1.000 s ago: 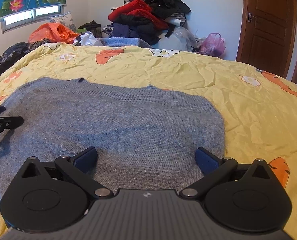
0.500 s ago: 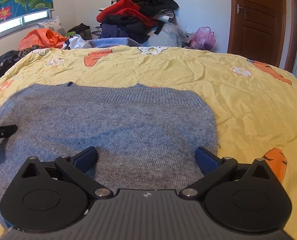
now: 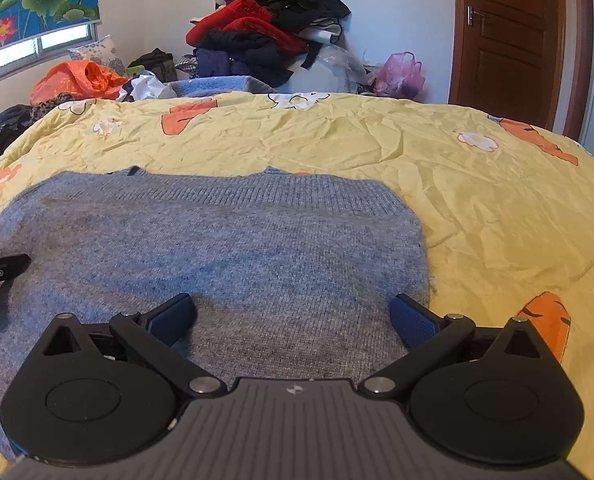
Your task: Fold small clothes
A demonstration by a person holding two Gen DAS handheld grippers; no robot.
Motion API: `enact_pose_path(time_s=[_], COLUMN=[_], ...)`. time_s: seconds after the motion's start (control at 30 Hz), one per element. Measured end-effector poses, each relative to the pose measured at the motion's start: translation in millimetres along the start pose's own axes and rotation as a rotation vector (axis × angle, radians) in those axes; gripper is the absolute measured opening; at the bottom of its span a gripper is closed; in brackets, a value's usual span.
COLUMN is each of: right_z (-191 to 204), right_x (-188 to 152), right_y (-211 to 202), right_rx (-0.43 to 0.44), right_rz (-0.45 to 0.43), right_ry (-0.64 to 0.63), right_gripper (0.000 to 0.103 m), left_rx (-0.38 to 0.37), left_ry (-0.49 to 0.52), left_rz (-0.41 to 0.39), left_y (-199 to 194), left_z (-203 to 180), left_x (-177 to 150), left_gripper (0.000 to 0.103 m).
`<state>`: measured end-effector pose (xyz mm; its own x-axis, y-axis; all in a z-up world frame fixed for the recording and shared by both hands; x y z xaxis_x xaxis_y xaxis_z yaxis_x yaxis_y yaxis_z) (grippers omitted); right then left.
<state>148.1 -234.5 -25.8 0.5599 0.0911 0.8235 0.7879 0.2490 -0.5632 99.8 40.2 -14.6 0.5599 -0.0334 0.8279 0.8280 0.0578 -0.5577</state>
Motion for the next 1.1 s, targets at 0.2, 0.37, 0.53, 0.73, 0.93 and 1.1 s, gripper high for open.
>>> enact_pose_path(time_s=[0.2, 0.37, 0.53, 0.73, 0.93, 1.1], right_z=[-2, -2, -1, 0, -1, 1], right_x=[-1, -1, -1, -2, -2, 0], right_y=[0, 0, 1, 0, 0, -7], right_rx=[-0.006, -0.008, -0.02, -0.035, -0.037, -0.046], right_rz=[-0.001, 0.0, 0.003, 0.002, 0.0, 0.013], right_ry=[0.013, 0.017, 0.012, 0.014, 0.017, 0.03], right_gripper=[0.103, 0.103, 0.103, 0.103, 0.103, 0.103], left_rx=[-0.011, -0.031, -0.045, -0.048, -0.046, -0.055], left_ry=[-0.015, -0.033, -0.04, -0.04, -0.04, -0.056], left_rz=[0.003, 0.005, 0.006, 0.005, 0.005, -0.012], left_y=[-1, -1, -1, 0, 0, -13], left_z=[-1, 4, 6, 7, 7, 14], left_x=[-1, -1, -1, -1, -1, 0], left_gripper=[0.103, 0.103, 0.103, 0.103, 0.103, 0.103])
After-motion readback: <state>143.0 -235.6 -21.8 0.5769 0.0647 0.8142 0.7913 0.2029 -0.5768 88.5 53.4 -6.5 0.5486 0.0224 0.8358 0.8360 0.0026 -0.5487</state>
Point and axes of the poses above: each gripper's, at about its wrist camera, not at the fingertips, and y roughly the way its jaws point, z to its left, x to its top, the point moved 3 cm from there along y, roughly the way its jaws point, and after that the axes turned 3 degrees about -z, right-handed, at the moved point
